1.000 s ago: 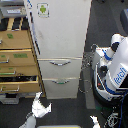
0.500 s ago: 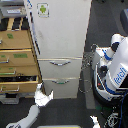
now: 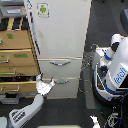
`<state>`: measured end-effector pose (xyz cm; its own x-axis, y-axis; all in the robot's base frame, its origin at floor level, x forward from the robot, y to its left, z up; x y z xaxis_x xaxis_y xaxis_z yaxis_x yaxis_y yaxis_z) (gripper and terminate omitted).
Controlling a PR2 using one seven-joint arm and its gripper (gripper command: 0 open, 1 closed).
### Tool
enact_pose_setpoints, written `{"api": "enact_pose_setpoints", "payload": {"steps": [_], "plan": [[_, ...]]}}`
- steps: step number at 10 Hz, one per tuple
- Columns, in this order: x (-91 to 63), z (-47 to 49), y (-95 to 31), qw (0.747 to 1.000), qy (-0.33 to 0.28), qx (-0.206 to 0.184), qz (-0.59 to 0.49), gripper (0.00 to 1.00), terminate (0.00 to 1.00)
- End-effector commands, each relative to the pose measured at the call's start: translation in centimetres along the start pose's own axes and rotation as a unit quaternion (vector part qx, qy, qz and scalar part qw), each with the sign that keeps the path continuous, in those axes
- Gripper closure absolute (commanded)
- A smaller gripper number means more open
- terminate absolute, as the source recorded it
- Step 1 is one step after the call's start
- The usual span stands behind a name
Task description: Opening the fridge
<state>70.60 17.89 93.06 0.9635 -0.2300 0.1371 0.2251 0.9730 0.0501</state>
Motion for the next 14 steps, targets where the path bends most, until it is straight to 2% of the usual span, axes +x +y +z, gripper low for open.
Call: {"api": "enact_pose_setpoints", "payload": {"steps": [1, 4, 7, 14], "plan": [[5.1, 1.1, 1.7, 0.998, 0.029, 0.020, 0.047, 0.00, 0.00], [6.1, 2.8, 4.0, 0.996, 0.038, 0.020, 0.077, 0.00, 0.00], [6.8, 5.5, 8.3, 0.994, 0.033, 0.040, 0.094, 0.00, 0.00], [8.7, 5.6, 12.5, 0.991, 0.034, 0.050, 0.117, 0.00, 0.00]]}}
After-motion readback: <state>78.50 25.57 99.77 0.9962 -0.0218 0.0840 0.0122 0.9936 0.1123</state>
